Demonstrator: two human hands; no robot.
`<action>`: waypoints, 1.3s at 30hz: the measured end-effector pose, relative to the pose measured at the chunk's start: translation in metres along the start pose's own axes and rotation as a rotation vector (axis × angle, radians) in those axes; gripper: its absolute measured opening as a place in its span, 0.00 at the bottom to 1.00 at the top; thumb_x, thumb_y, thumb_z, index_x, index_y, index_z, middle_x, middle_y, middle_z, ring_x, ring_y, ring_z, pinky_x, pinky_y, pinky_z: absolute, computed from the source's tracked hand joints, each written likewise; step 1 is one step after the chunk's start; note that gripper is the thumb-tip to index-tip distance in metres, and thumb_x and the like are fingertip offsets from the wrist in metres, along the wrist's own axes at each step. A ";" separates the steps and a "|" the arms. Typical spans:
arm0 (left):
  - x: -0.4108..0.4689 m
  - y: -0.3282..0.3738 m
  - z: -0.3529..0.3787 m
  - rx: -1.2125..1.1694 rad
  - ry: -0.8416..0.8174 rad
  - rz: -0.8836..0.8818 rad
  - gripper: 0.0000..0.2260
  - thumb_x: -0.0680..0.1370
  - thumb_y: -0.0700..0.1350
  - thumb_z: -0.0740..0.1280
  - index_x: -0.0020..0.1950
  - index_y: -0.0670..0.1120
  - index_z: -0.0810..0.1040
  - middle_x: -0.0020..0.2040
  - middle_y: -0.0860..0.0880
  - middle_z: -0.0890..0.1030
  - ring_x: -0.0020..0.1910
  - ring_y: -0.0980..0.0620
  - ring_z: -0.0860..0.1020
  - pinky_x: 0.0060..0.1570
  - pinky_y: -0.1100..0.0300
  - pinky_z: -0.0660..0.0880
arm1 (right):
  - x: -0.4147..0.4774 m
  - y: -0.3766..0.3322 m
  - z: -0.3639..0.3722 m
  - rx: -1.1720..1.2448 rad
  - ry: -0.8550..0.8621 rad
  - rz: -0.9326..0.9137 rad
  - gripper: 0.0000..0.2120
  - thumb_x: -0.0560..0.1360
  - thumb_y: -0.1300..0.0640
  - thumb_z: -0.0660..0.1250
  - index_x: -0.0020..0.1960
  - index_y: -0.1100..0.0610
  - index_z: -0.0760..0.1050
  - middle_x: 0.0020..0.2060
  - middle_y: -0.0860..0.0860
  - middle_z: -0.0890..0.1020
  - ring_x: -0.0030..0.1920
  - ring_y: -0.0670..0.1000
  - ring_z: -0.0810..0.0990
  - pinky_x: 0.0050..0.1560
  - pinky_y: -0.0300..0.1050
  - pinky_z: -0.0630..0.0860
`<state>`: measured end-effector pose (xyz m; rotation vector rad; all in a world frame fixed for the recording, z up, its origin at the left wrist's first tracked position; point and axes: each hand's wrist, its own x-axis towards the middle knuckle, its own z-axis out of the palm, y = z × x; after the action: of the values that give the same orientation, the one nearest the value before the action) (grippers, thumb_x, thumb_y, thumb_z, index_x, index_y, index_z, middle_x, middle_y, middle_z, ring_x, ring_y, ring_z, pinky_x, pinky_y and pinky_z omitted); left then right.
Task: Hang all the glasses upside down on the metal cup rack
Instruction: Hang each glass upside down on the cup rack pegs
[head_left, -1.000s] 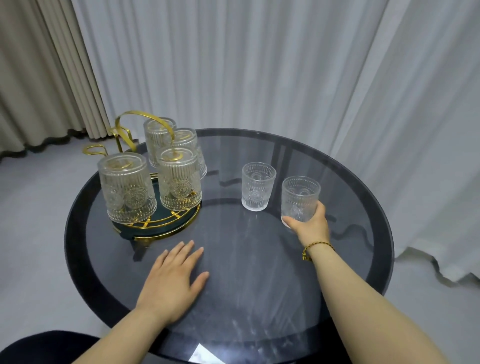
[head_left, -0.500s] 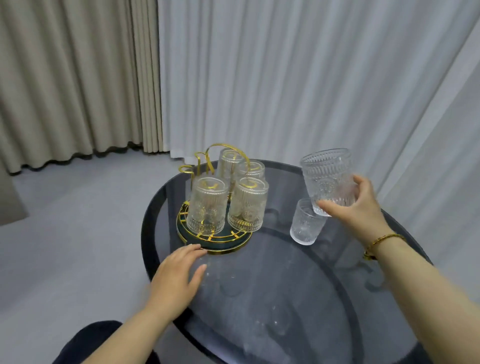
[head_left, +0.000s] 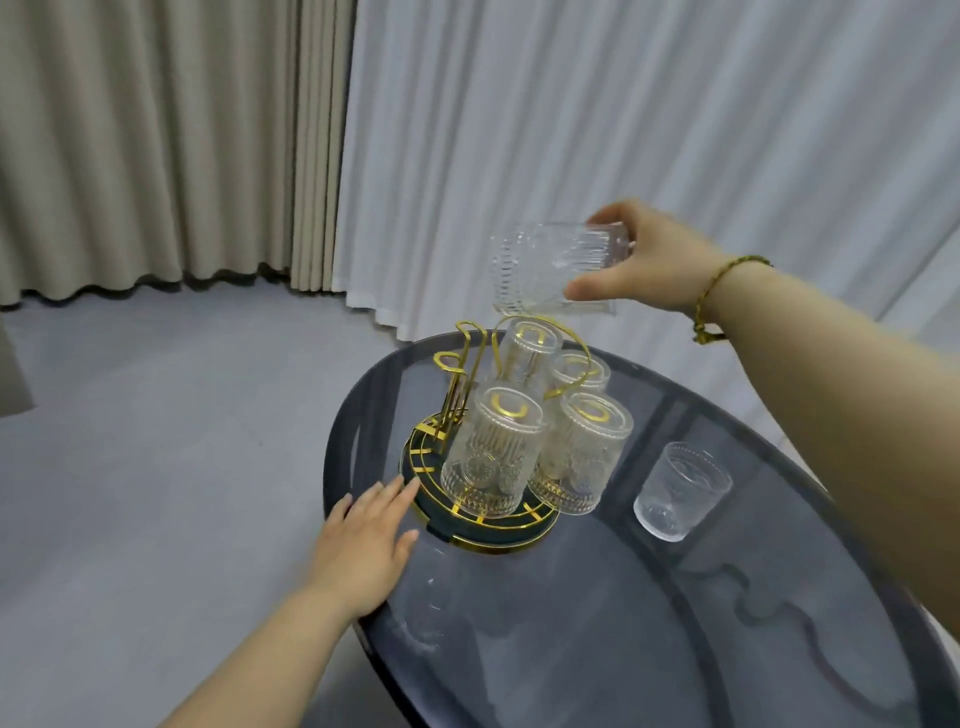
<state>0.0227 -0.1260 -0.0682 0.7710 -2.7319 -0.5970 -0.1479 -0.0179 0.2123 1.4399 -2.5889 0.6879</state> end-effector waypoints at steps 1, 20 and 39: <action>0.001 -0.001 0.001 0.007 -0.002 -0.002 0.23 0.80 0.53 0.51 0.72 0.54 0.47 0.76 0.53 0.52 0.74 0.53 0.50 0.73 0.52 0.46 | 0.010 -0.006 0.004 -0.044 -0.023 -0.013 0.32 0.62 0.48 0.73 0.62 0.53 0.65 0.51 0.47 0.70 0.50 0.49 0.69 0.50 0.41 0.65; 0.004 -0.008 0.006 -0.028 0.035 0.014 0.22 0.79 0.54 0.49 0.72 0.56 0.49 0.76 0.56 0.52 0.74 0.56 0.48 0.73 0.54 0.43 | 0.099 -0.052 0.091 -0.531 -0.480 0.003 0.40 0.63 0.47 0.72 0.68 0.56 0.57 0.67 0.55 0.67 0.63 0.58 0.70 0.56 0.53 0.72; 0.006 -0.009 0.006 -0.030 0.044 0.016 0.21 0.79 0.54 0.49 0.72 0.57 0.49 0.76 0.57 0.51 0.74 0.57 0.47 0.73 0.55 0.41 | 0.100 -0.041 0.128 -0.691 -0.658 -0.030 0.39 0.64 0.44 0.71 0.66 0.62 0.59 0.62 0.57 0.72 0.59 0.60 0.73 0.58 0.56 0.73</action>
<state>0.0197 -0.1343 -0.0770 0.7450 -2.6799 -0.6090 -0.1522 -0.1698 0.1413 1.5968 -2.7500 -0.7619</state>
